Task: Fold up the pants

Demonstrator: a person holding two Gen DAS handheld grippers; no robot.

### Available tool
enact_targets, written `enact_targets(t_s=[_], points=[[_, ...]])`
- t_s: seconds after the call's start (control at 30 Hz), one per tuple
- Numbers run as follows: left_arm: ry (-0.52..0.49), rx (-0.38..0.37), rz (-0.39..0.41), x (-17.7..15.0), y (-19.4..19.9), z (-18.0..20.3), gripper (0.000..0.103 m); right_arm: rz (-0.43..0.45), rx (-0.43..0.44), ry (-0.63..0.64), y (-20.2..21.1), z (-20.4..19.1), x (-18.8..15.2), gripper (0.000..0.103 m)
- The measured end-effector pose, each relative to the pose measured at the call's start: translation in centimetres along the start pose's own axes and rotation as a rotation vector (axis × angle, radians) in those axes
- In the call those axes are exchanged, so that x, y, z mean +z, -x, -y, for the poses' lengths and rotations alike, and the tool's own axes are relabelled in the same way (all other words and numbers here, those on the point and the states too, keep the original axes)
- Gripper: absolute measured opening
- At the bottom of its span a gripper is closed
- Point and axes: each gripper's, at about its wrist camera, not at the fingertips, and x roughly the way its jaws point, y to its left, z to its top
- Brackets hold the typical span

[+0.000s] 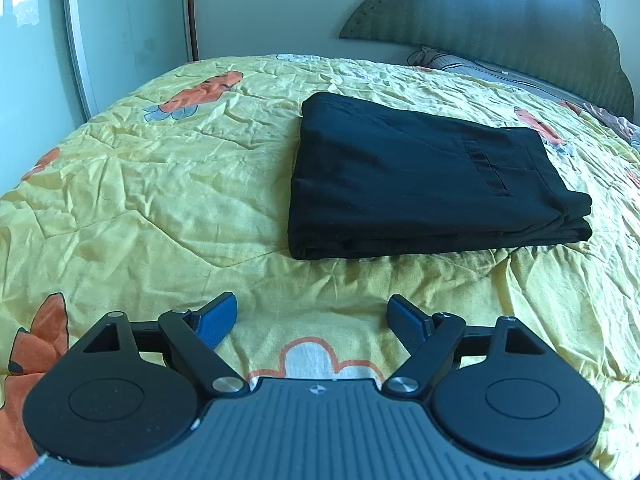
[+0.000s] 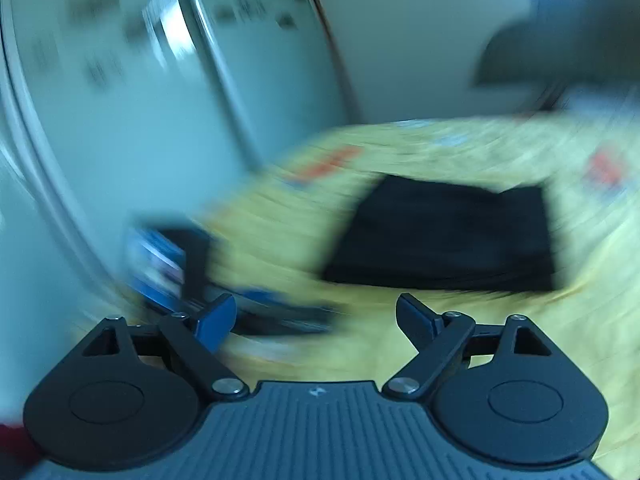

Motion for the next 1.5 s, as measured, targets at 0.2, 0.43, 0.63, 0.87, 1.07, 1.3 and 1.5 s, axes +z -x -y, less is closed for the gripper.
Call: enact_targets(t_s=[0.2, 0.43, 0.63, 0.87, 1.07, 1.3, 1.5], points=[[-0.018, 0.016, 0.038, -0.4, 0.0, 0.6, 0.087, 0.061, -0.276, -0.031, -1.0, 1.8, -0.1, 0.103], [-0.033, 0.041, 0.062, -0.7, -0.7, 1.0, 0.103, 0.056, -0.332, -0.048, -1.9, 2.9, -1.4, 0.103], [0.006, 0.039, 0.074, -1.2, -0.6, 0.8, 0.103, 0.101, -0.375, -0.005, -1.7, 2.1, -1.5, 0.103], [0.011, 0.035, 0.073, -1.2, -0.6, 0.7, 0.103, 0.112, -0.293, -0.161, -0.1, 3.0, -0.9, 0.103], [0.011, 0.035, 0.073, -1.2, -0.6, 0.7, 0.103, 0.12, -0.067, -0.285, 0.6, 1.7, 0.2, 0.103], [0.011, 0.035, 0.073, -1.2, -0.6, 0.6, 0.103, 0.145, -0.195, -0.179, -0.2, 2.1, 0.6, 0.103], [0.011, 0.035, 0.073, -1.2, -0.6, 0.6, 0.103, 0.079, -0.683, 0.05, -4.3, 5.4, -1.7, 0.103]])
